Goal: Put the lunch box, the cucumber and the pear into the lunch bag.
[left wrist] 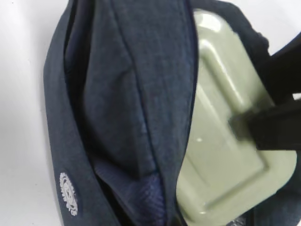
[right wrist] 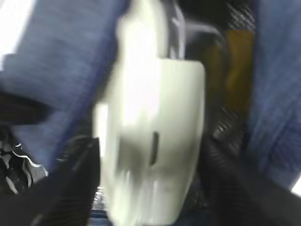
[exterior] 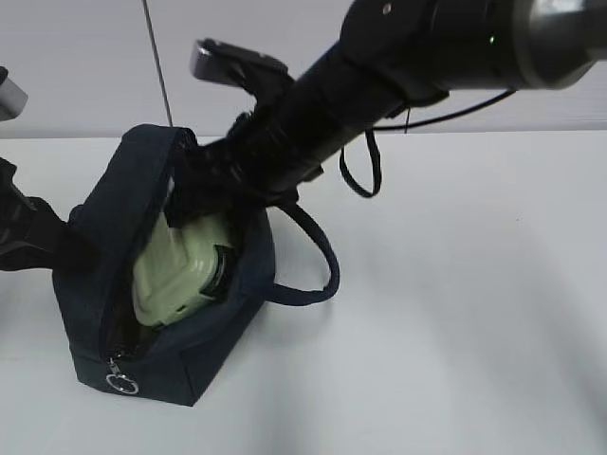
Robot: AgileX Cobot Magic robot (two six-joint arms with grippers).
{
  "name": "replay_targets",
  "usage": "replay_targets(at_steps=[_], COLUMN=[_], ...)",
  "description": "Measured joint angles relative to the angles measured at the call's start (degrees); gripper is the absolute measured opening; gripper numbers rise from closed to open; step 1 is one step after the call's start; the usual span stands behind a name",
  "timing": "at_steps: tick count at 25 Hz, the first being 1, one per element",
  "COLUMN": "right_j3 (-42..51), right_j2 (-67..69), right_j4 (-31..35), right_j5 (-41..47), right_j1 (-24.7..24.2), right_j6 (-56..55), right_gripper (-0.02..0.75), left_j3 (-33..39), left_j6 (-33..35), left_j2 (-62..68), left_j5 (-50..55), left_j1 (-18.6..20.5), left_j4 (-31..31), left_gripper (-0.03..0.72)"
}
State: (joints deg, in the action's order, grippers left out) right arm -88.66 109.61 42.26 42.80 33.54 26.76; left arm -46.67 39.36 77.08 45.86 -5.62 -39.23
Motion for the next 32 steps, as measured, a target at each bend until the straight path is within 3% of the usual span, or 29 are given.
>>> replay_targets(at_steps=[1, 2, 9, 14, 18, 21, 23, 27, 32], right_j3=[-0.76, -1.44, -1.76, -1.76, -1.76, -1.76, -1.76, -0.80, 7.44], right_j2=[-0.86, -2.54, -2.79, 0.90, 3.61, 4.46, 3.91, 0.84, -7.66], right_j4=[-1.15, -3.39, -11.91, -18.81, -20.21, -22.14, -24.13, -25.47, -23.10], right_j5=[-0.02, -0.30, -0.35, 1.86, 3.69, 4.04, 4.27, 5.06, 5.17], right_j1=[0.00, 0.00, -0.43, -0.43, -0.43, -0.43, -0.43, -1.83, -6.86], right_j6=[-0.16, -1.49, -8.80, -15.15, -16.48, -17.27, -18.98, -20.31, -19.93], right_gripper=[0.582, 0.585, 0.482, 0.465, 0.448, 0.128, 0.031, 0.008, 0.004], left_j3=[0.00, -0.05, -0.05, -0.05, -0.05, -0.05, -0.24, -3.27, -8.81], left_j6=[0.00, 0.00, 0.00, 0.00, 0.00, 0.00, 0.00, -0.89, -3.34], left_j2=[0.00, 0.00, -0.05, -0.05, -0.05, -0.05, -0.05, 1.39, 5.26], left_j5=[0.00, -0.05, -0.10, 0.06, 0.08, 0.20, 0.33, 1.79, 1.81], left_j1=[0.00, 0.00, 0.00, 0.00, 0.00, 0.00, -0.37, -2.66, -5.94], left_j4=[0.00, 0.00, 0.00, 0.00, 0.00, 0.00, 0.00, 0.61, 1.15], left_gripper=[0.001, 0.001, 0.001, 0.001, 0.001, 0.001, 0.001, 0.001, 0.001])
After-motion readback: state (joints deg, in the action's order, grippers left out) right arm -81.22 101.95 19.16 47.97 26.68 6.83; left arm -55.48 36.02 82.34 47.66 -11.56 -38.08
